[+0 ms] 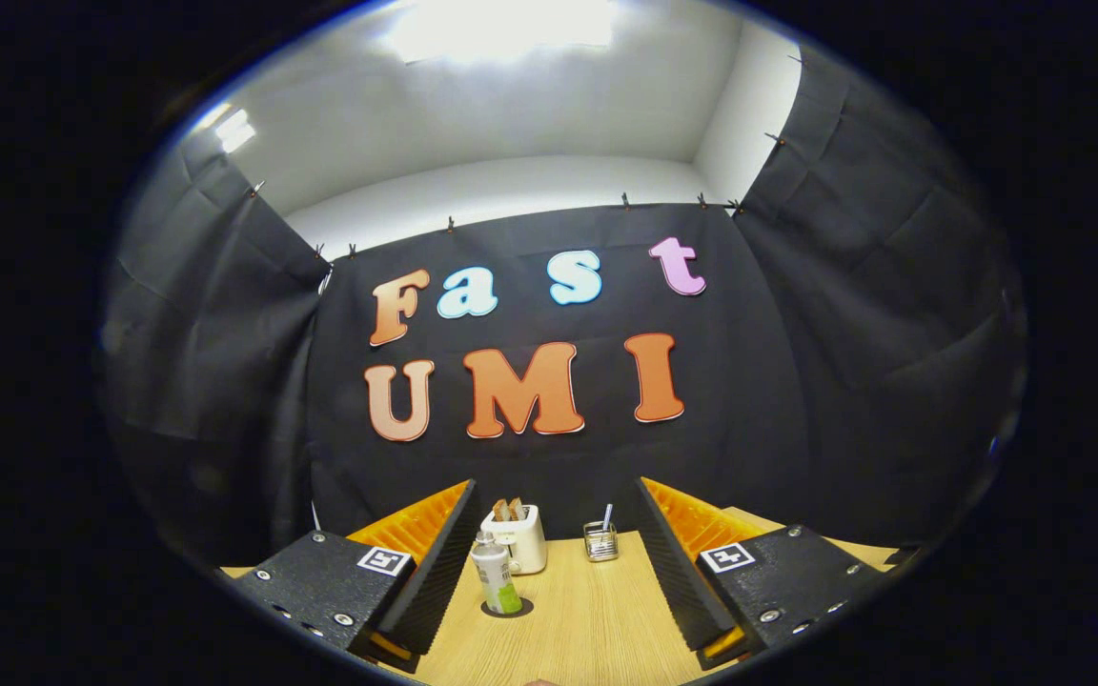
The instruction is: Take the bottle from table, then pour the juice into the cup, finally place the bottle on the coaster
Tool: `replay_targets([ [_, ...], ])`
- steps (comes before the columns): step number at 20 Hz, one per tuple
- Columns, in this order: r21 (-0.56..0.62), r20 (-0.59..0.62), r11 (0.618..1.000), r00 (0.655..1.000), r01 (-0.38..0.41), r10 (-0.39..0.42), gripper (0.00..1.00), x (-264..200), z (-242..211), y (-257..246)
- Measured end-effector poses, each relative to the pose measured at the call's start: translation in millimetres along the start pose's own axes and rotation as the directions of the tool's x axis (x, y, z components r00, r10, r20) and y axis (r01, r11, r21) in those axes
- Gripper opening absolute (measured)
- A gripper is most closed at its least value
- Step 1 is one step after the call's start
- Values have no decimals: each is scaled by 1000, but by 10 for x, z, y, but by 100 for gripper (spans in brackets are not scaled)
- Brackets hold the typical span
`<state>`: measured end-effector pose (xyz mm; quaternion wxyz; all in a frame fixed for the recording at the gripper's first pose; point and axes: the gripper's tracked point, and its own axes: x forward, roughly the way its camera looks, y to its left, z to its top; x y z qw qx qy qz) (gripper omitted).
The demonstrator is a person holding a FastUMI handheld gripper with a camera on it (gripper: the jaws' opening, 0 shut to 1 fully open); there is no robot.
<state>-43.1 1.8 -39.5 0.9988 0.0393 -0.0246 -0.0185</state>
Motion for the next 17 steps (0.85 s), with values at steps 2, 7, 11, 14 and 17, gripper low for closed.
replay_targets([
  [2, 6, 26, 1000, 1000, 9, -9, 95, 13, 27, -24],
  [7, -62, 35, 998, 999, 30, -27, 95, 6, -30, 3],
  [11, -105, 43, 994, 998, 44, -39, 95, 20, -5, 57],
  [14, -101, 54, 994, 998, 27, -21, 95, 15, 12, 160],
  [17, -104, 62, 994, 998, 37, -31, 95, 25, 17, 159],
])
